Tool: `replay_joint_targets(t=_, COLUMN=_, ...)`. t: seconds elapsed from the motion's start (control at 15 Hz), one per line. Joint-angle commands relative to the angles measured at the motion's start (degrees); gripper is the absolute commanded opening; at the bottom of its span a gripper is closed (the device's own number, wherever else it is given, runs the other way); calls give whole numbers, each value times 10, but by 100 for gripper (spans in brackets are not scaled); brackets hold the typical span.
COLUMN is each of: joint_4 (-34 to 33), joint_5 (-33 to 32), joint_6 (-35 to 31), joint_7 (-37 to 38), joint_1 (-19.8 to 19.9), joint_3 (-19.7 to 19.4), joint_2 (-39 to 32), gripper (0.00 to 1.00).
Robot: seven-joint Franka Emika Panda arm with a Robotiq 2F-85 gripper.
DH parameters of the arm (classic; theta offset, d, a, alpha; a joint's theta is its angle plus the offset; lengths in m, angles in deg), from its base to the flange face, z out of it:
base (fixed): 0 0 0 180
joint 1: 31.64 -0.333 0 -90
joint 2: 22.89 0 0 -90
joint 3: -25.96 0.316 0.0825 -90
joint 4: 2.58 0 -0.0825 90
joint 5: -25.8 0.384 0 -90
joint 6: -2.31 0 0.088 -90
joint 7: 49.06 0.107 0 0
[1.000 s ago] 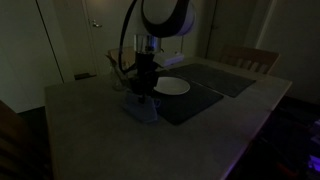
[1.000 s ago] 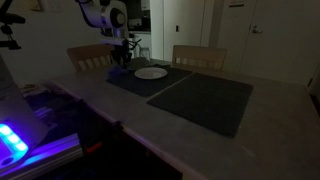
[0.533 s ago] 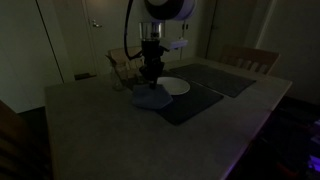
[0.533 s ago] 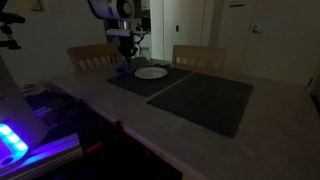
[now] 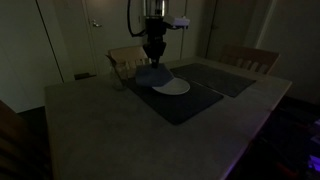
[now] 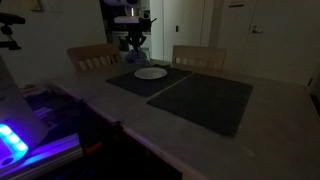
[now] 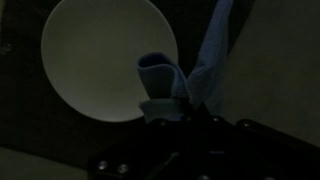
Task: Wipe the plate with the blue towel
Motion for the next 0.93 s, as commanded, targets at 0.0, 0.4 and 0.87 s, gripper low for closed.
replay_joint_targets(t=0.0, joint_4=-10, joint_5=-34, joint_6=21, joint_7=-1, joint_1=8, joint_3=-18, joint_2=4, gripper=2)
replay_joint_targets(t=0.4, joint_4=-3, joint_5=-122, joint_6=-13, joint_7=55, joint_1=5, joint_3=-71, joint_2=-24, gripper=2)
replay_joint_targets(t=0.87, joint_4=27, joint_5=-141, joint_6=-57, joint_7=143, joint_1=-1, joint_3=-92, joint_2=-83, gripper=2)
